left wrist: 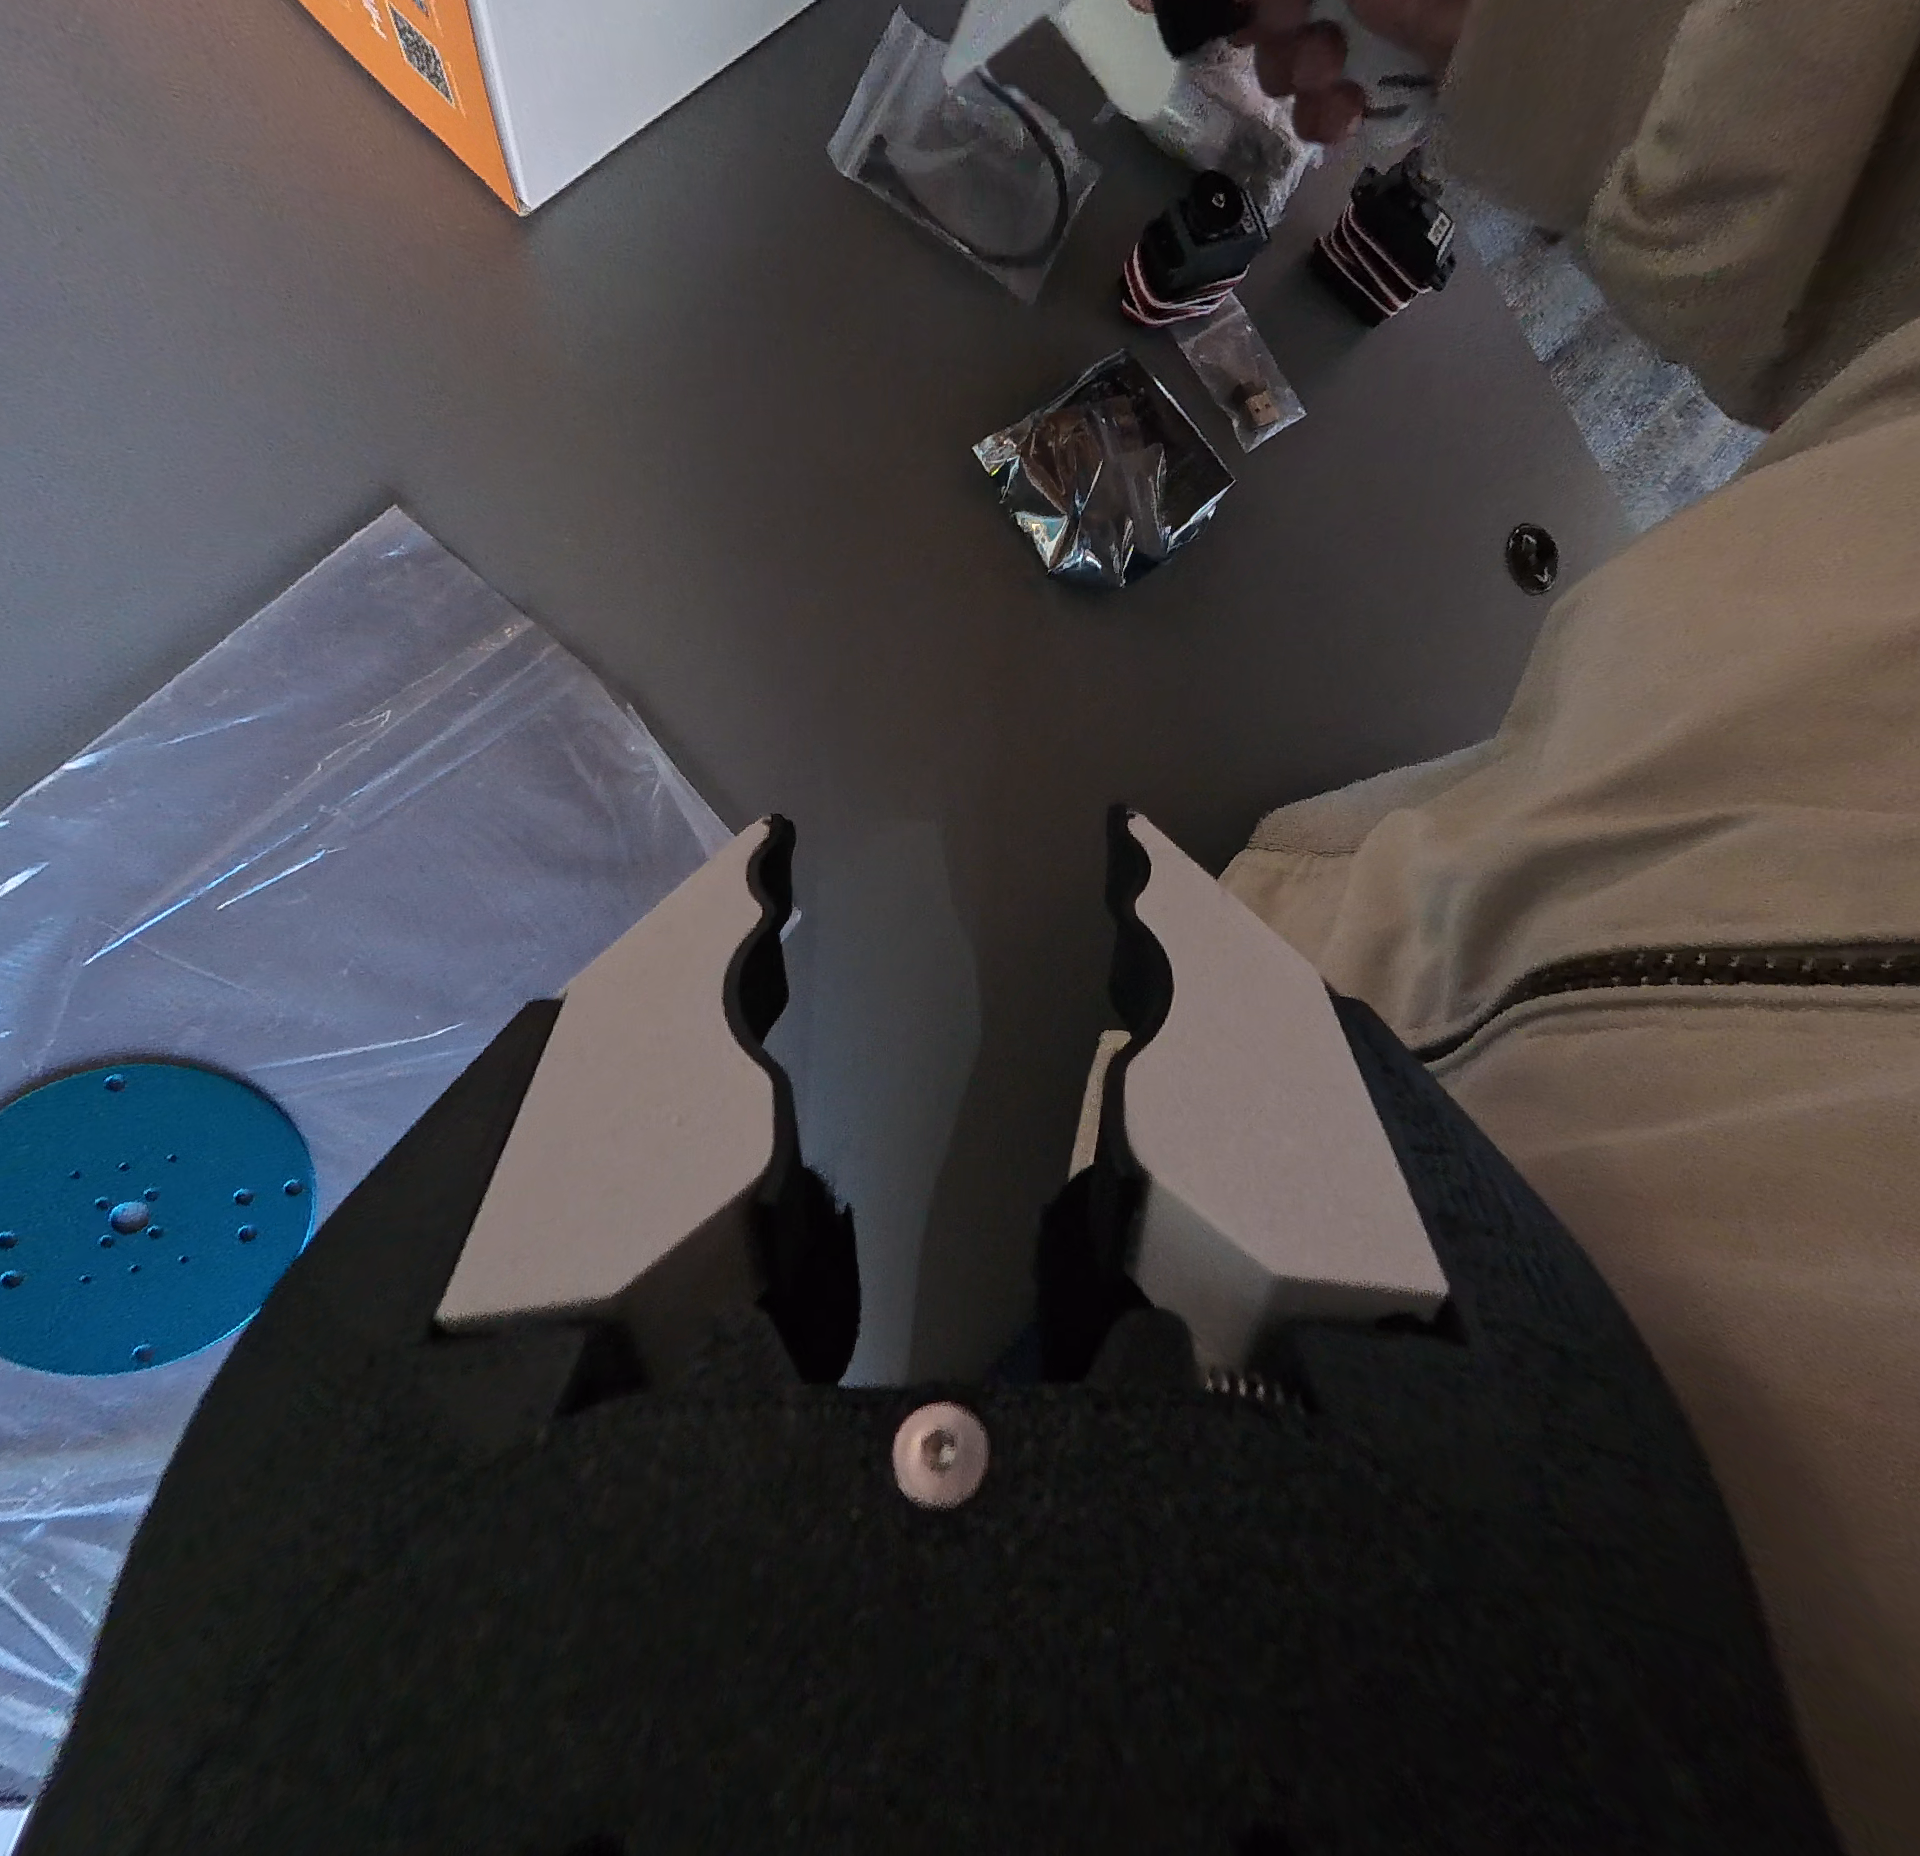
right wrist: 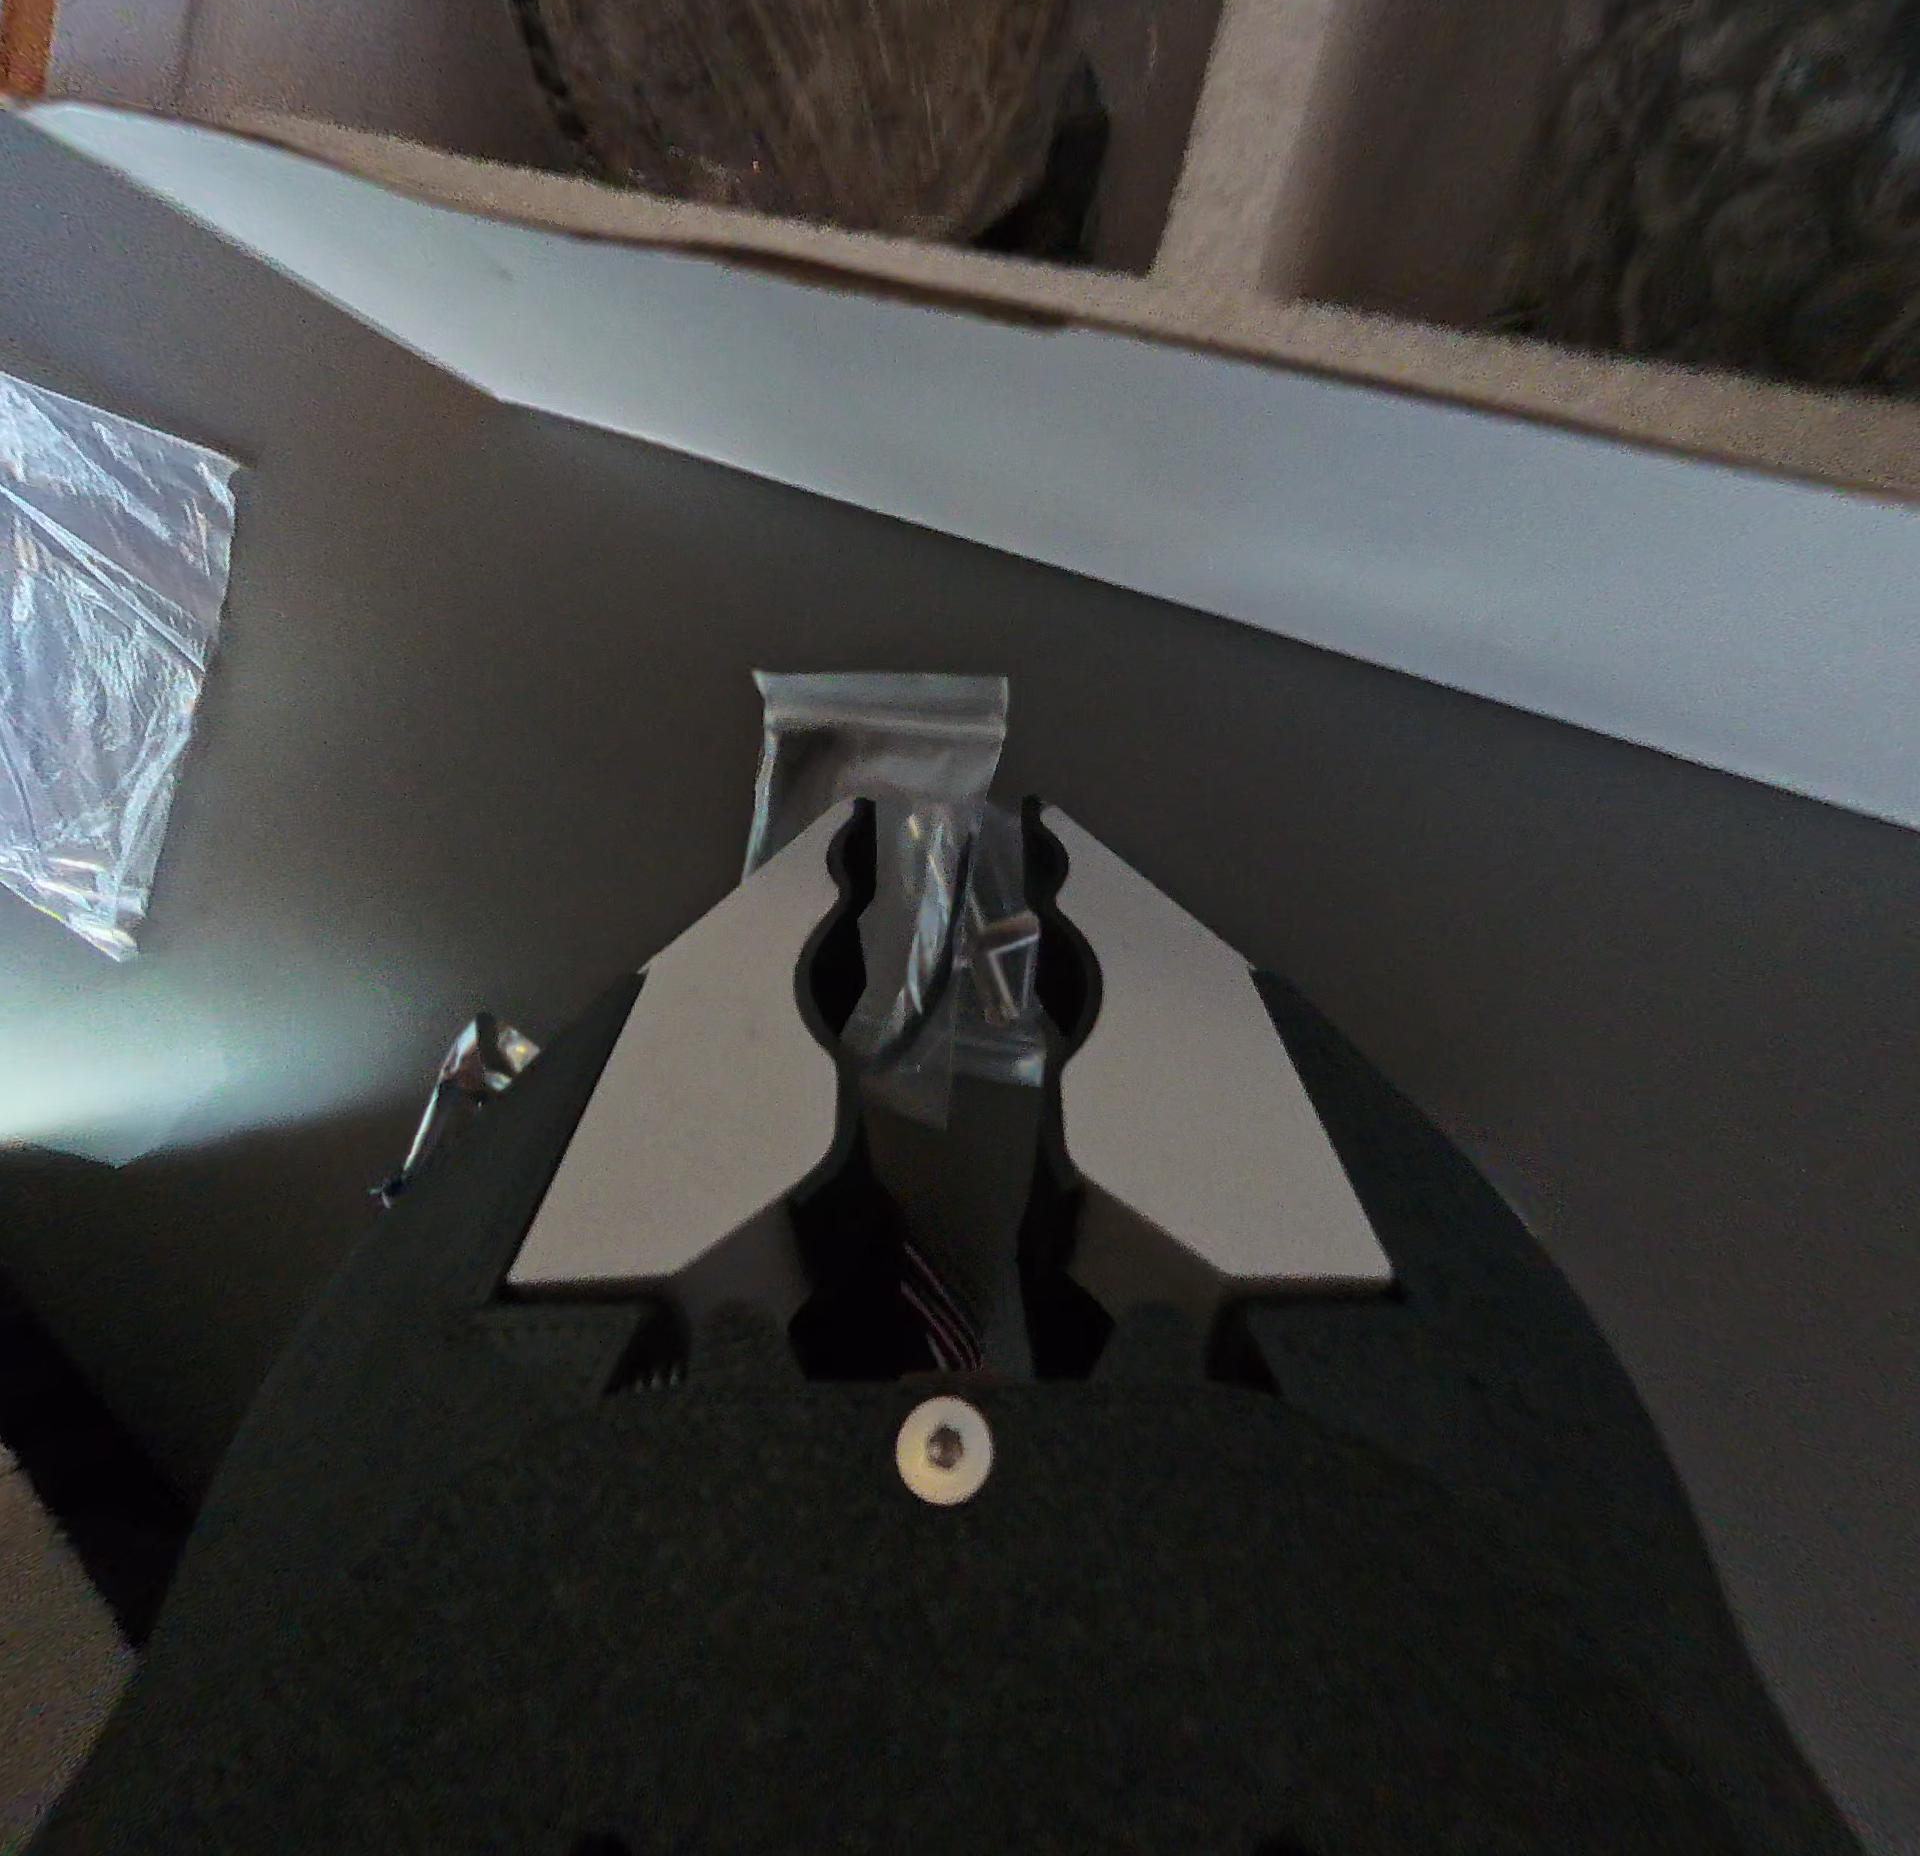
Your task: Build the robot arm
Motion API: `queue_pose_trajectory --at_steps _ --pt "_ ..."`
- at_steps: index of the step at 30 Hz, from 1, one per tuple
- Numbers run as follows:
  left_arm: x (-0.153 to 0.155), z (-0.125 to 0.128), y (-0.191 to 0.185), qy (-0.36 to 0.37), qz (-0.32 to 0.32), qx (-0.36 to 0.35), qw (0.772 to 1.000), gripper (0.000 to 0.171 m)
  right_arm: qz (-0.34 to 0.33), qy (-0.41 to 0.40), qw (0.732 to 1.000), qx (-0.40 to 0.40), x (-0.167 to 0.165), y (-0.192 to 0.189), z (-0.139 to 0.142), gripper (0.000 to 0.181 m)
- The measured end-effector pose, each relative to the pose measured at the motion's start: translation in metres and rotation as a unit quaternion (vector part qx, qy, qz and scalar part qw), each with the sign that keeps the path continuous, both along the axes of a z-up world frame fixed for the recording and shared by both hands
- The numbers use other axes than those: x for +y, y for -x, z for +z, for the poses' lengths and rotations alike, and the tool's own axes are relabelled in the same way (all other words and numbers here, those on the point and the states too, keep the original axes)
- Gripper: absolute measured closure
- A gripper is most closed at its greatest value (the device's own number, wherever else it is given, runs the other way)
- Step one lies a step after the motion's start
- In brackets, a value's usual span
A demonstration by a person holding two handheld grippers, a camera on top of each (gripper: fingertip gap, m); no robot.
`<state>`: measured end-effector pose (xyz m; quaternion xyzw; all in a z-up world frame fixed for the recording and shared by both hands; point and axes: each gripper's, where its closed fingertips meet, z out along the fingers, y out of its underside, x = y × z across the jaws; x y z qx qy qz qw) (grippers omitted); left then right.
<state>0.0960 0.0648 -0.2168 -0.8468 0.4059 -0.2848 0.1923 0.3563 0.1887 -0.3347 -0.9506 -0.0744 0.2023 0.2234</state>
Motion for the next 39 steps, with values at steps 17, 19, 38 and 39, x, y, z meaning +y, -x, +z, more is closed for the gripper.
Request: queue_pose_trajectory --at_steps 17,19,38,39 --pt "0.003 -0.005 0.003 0.011 0.014 0.0 1.0 0.111 0.044 -0.103 0.989 0.095 0.023 0.014 0.114 0.181" --pt "0.003 -0.006 0.002 0.012 0.011 0.0 1.0 0.111 0.008 -0.115 0.99 0.075 0.043 -0.01 0.138 0.181" --pt "0.012 -0.003 0.007 0.008 0.02 -0.006 1.0 0.111 -0.164 0.02 0.986 0.006 0.124 -0.072 0.073 0.181" --pt "0.012 -0.003 0.006 0.007 0.018 -0.006 1.0 0.111 -0.152 0.01 0.988 0.02 0.126 -0.07 0.078 0.178"
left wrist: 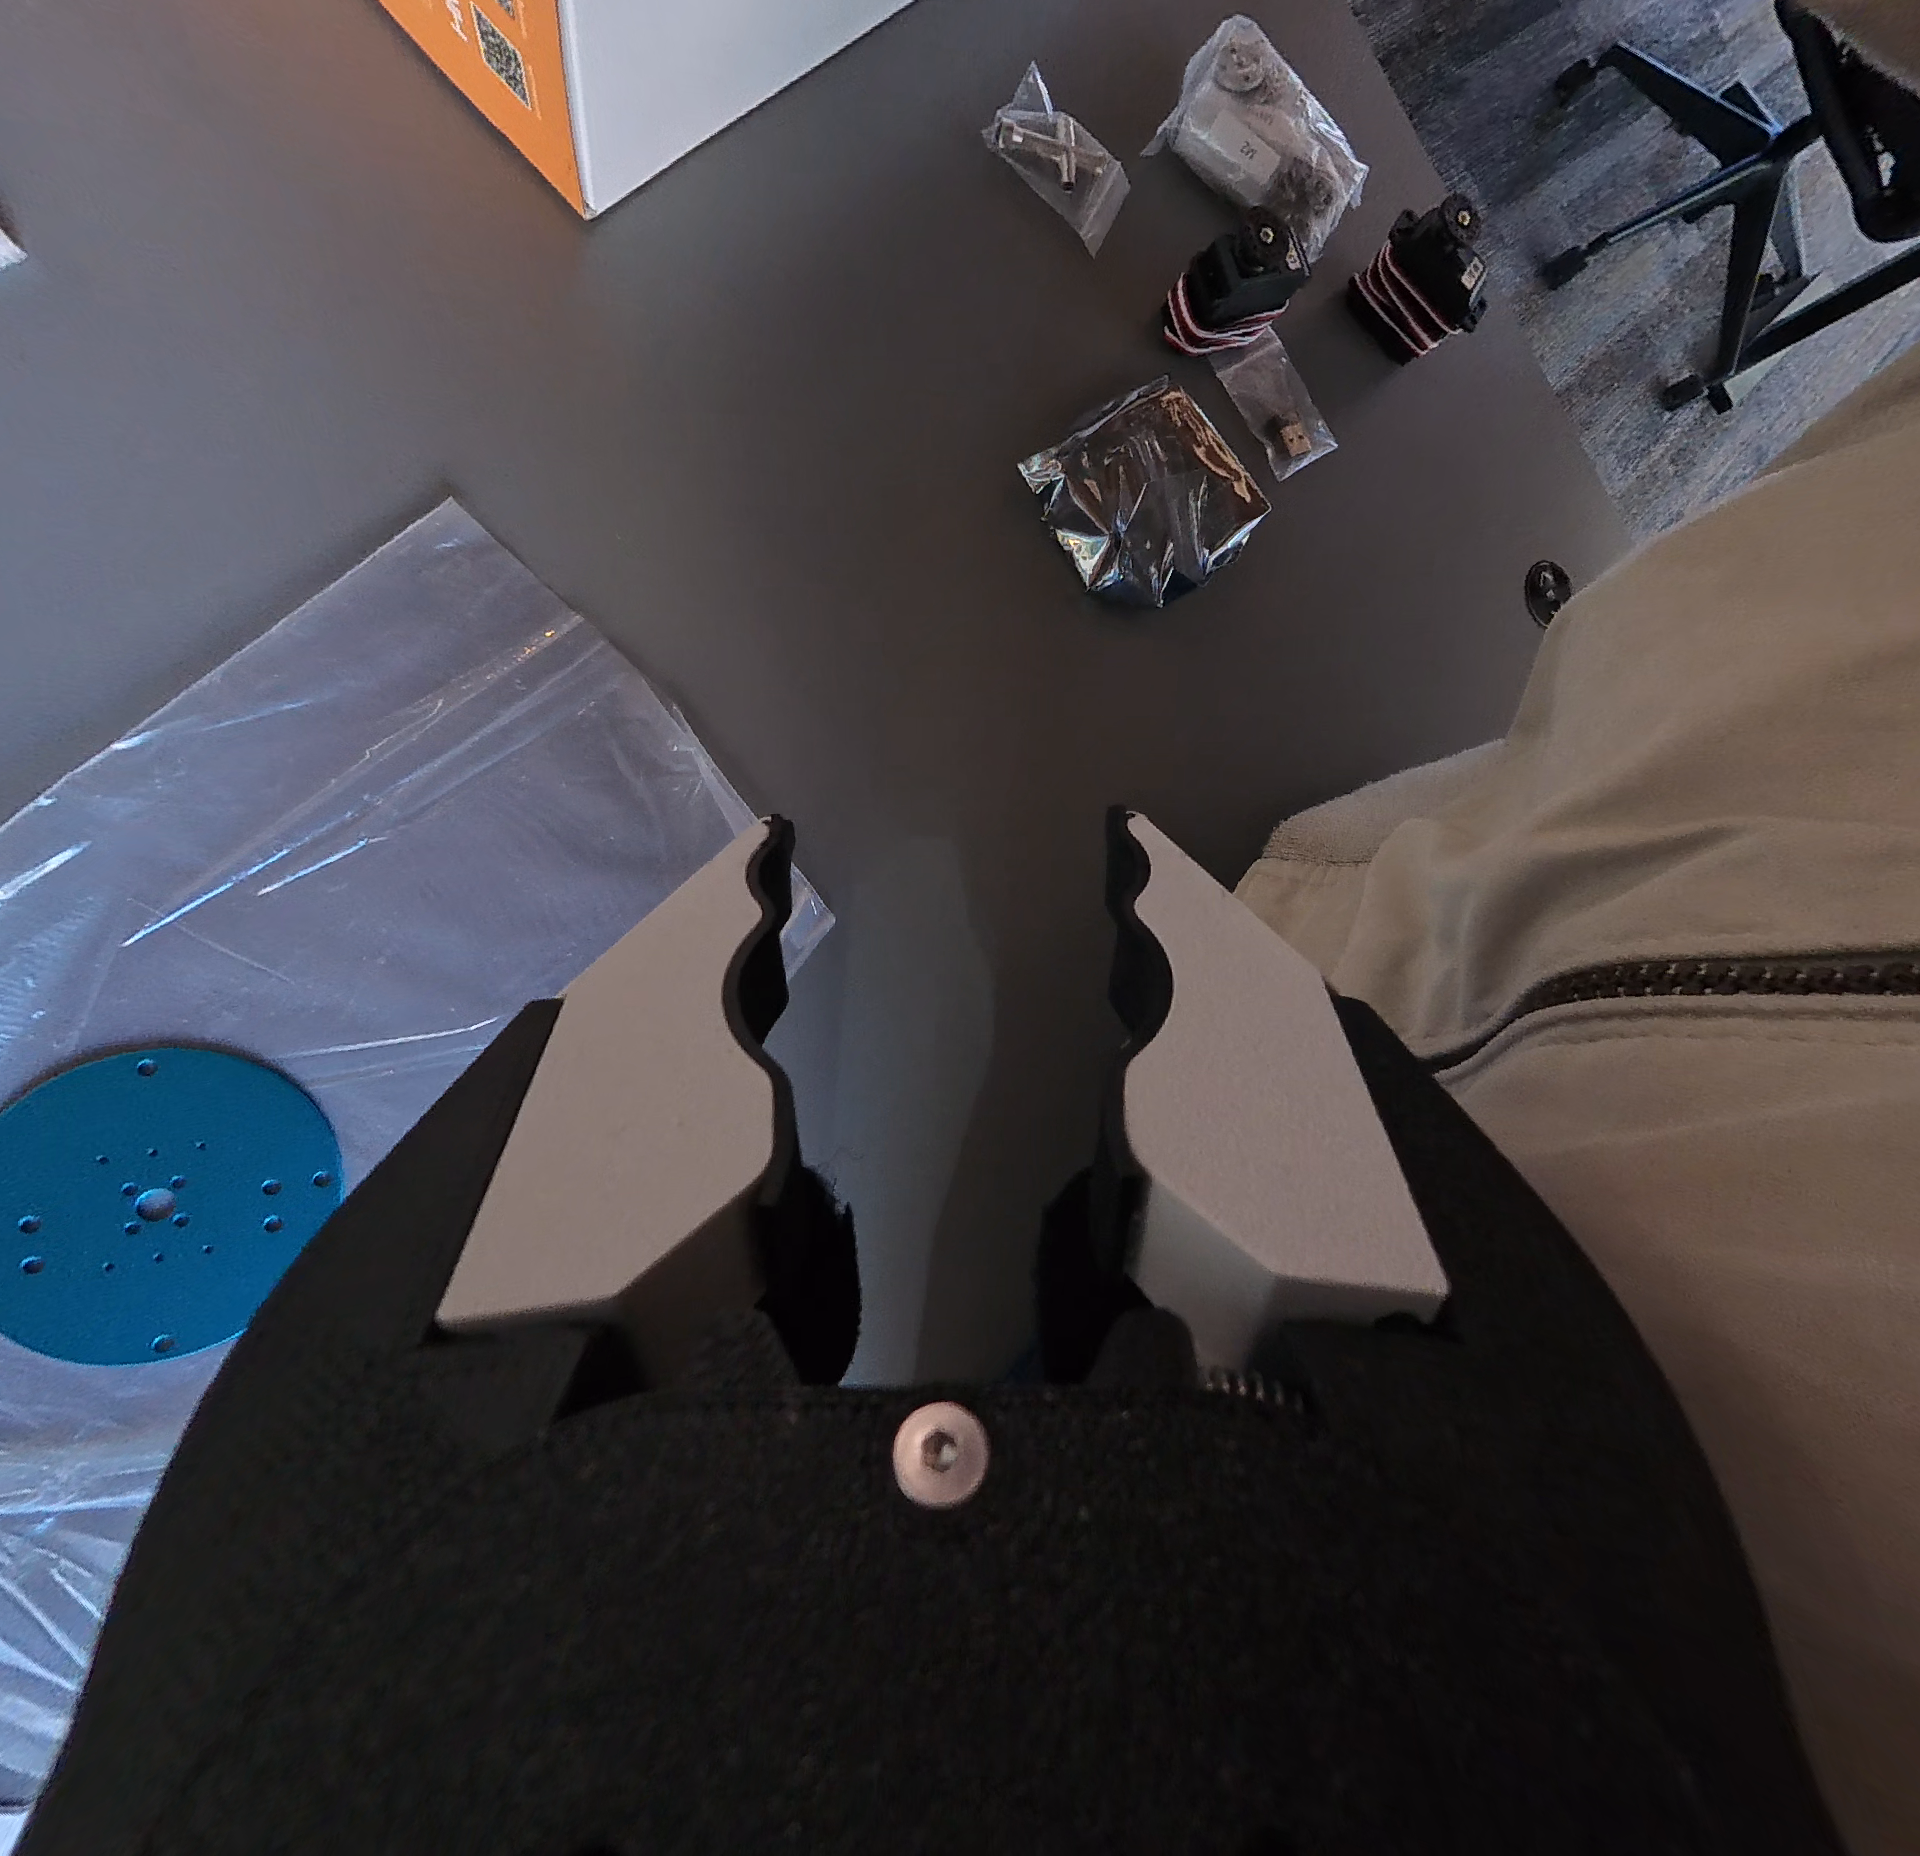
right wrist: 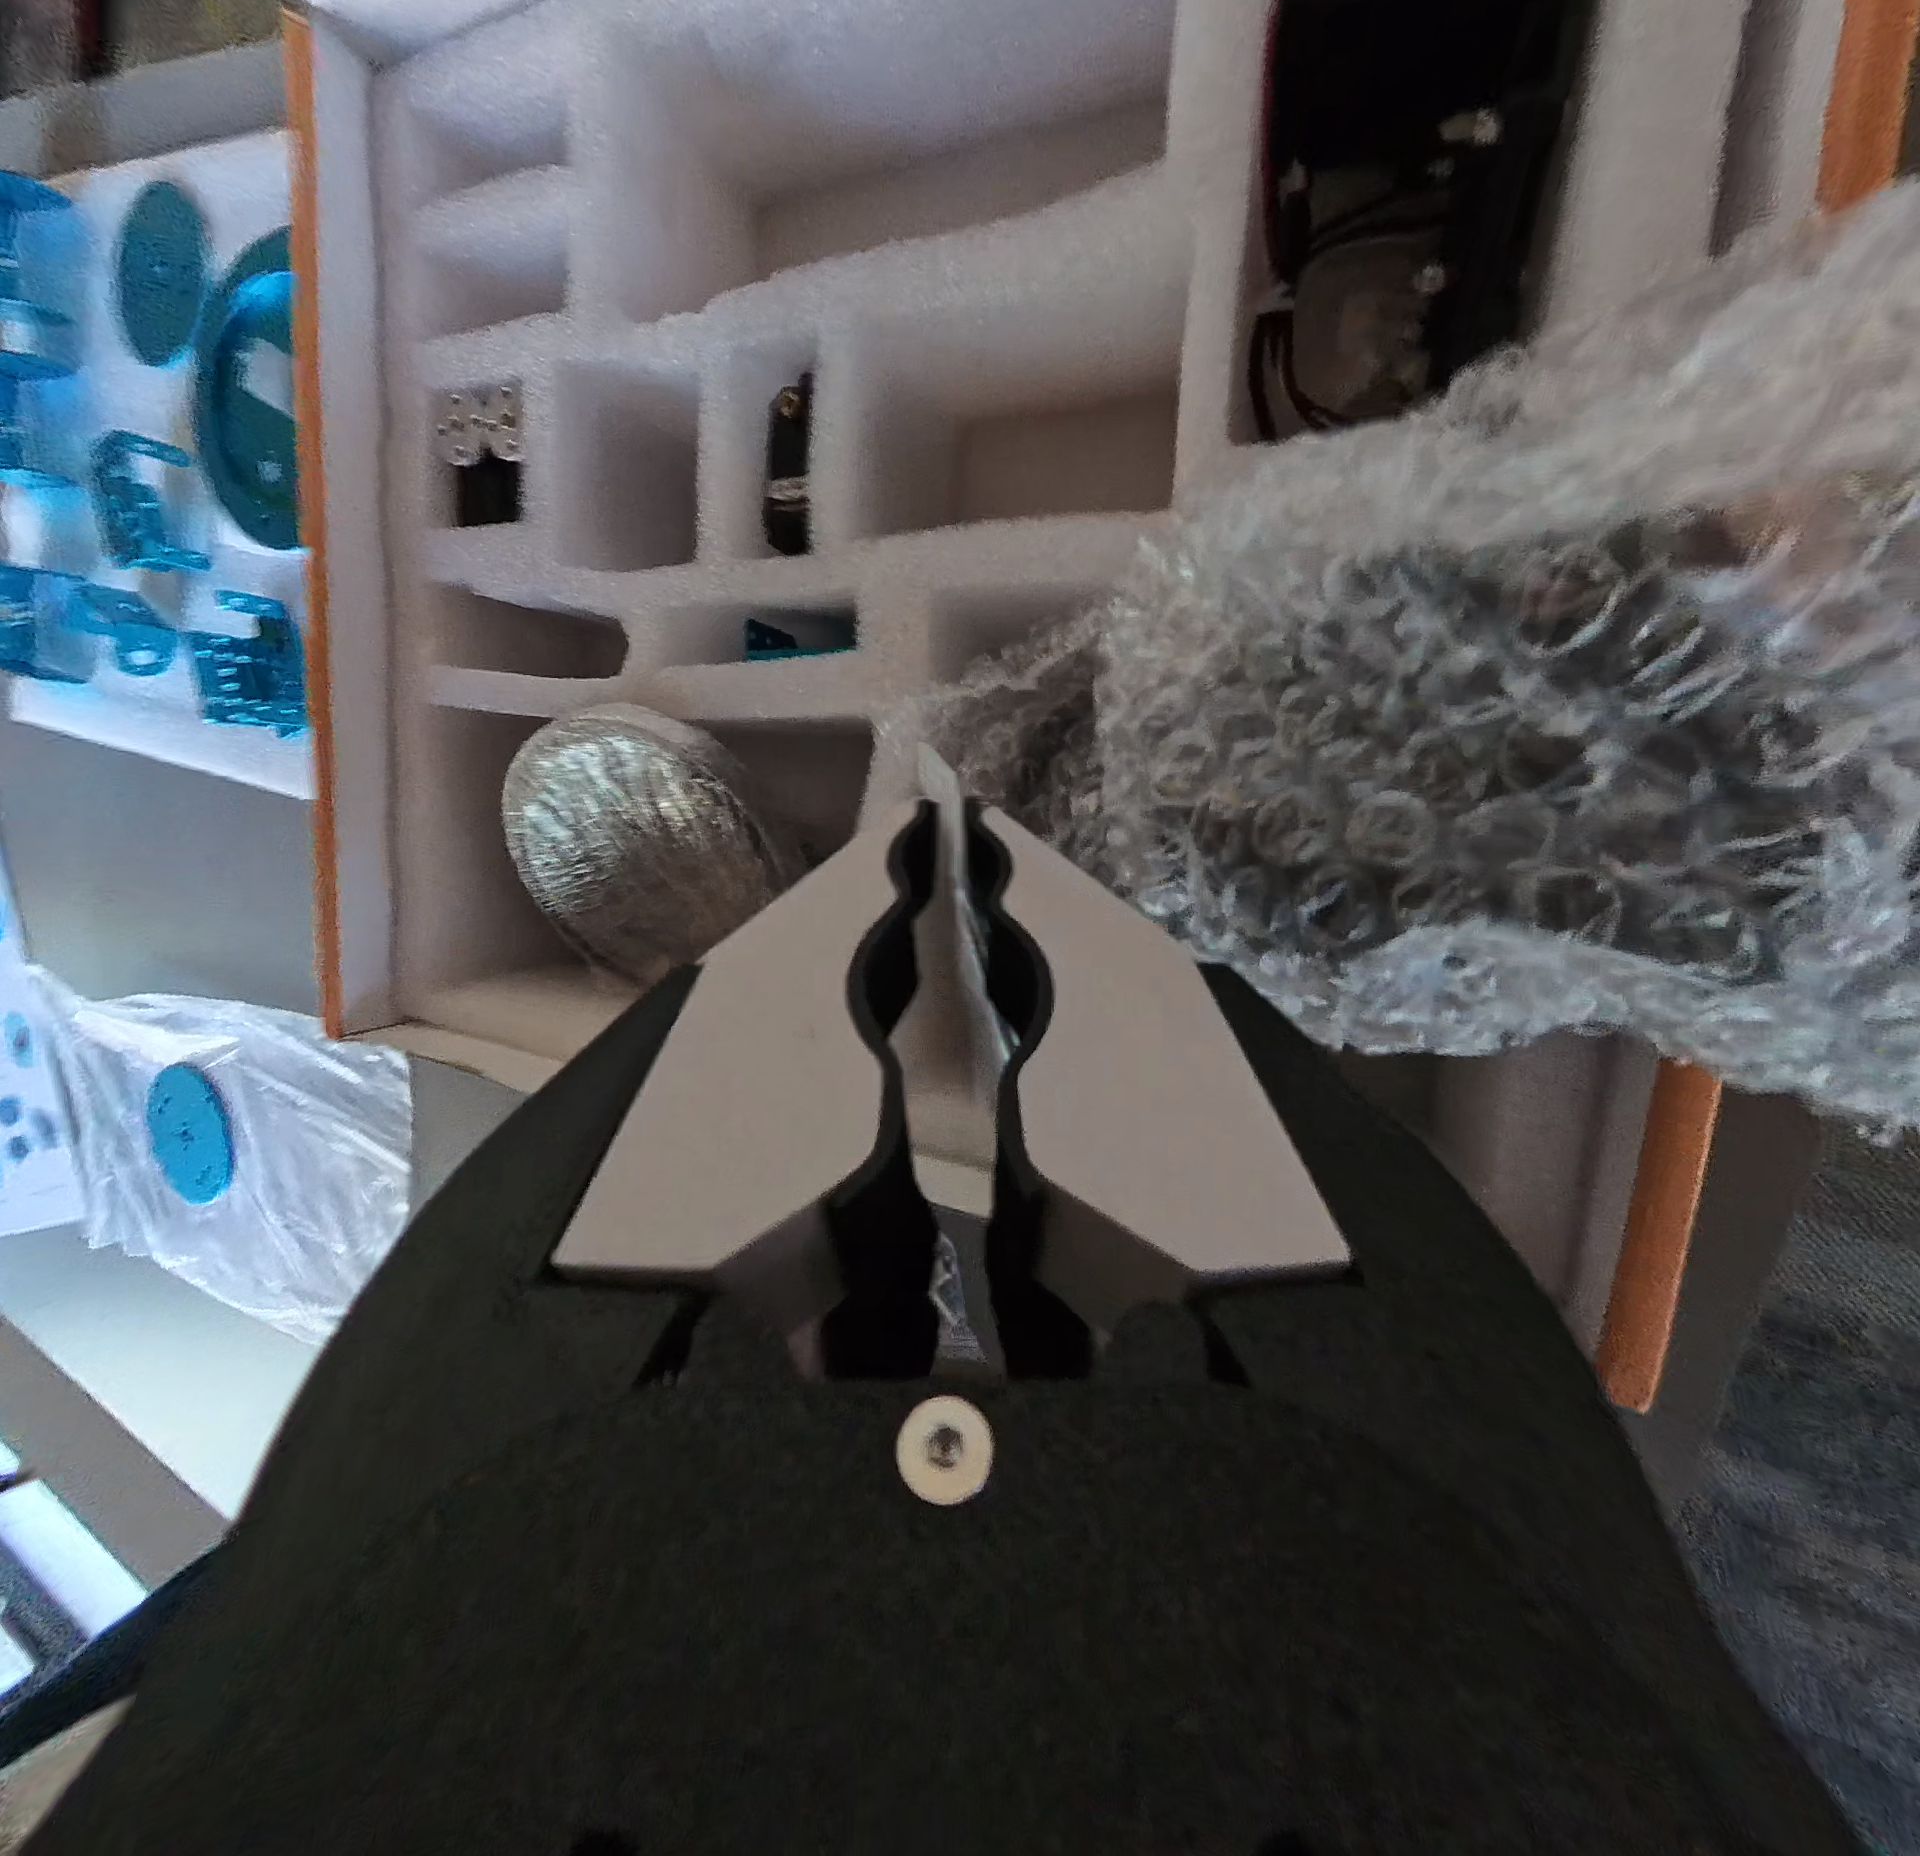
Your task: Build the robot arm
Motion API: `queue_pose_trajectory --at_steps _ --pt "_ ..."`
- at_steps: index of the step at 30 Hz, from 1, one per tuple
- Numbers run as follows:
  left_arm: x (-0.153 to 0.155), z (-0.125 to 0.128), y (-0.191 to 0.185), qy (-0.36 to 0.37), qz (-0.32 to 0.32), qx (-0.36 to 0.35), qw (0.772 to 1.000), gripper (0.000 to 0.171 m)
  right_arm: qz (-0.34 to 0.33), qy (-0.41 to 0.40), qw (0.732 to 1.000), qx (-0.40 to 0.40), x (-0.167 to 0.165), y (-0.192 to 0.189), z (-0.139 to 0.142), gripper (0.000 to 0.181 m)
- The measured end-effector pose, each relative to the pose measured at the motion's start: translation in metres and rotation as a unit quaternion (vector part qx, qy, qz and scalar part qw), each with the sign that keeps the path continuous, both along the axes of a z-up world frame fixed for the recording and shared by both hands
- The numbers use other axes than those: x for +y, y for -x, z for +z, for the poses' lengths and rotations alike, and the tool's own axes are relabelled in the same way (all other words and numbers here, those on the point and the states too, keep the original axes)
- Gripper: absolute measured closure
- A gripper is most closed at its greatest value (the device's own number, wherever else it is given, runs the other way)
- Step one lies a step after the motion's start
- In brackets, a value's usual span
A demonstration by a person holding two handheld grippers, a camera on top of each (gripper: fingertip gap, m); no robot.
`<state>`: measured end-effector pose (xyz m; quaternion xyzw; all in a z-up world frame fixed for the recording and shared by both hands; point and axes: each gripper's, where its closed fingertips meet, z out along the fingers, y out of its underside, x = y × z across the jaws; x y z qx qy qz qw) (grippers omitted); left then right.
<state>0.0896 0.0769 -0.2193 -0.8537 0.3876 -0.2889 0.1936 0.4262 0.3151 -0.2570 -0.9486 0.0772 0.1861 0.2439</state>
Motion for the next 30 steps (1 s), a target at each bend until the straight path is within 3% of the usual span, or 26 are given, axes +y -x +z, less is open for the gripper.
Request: queue_pose_trajectory --at_steps 2,7,10,12,17,24,30 --pt "-0.001 -0.001 0.0 -0.001 -0.003 0.002 1.0 0.111 0.01 -0.002 1.0 -0.002 -0.006 -0.006 0.01 0.162" --pt "-0.002 -0.002 -0.002 0.003 -0.002 0.0 1.0 0.111 0.077 -0.107 0.991 0.035 -0.052 0.009 0.05 0.154" --pt "-0.002 -0.002 -0.004 0.005 0.0 -0.002 1.0 0.111 0.141 -0.058 0.987 0.042 -0.11 0.043 0.009 0.131" --pt "-0.003 -0.003 -0.007 0.008 -0.003 -0.004 1.0 0.111 0.179 -0.018 0.983 -0.016 -0.136 0.058 -0.024 0.131" --pt "-0.004 -0.001 -0.01 -0.001 -0.022 0.004 1.0 0.111 0.22 0.046 0.962 -0.156 -0.147 0.072 -0.075 0.132" --pt "-0.002 0.002 0.0 -0.003 -0.009 0.005 1.0 0.111 0.194 0.066 0.96 -0.191 -0.147 0.065 -0.091 0.143" --pt "0.0 0.002 0.003 -0.003 -0.002 0.001 1.0 0.111 0.222 0.069 0.949 -0.213 -0.152 0.057 -0.092 0.162"
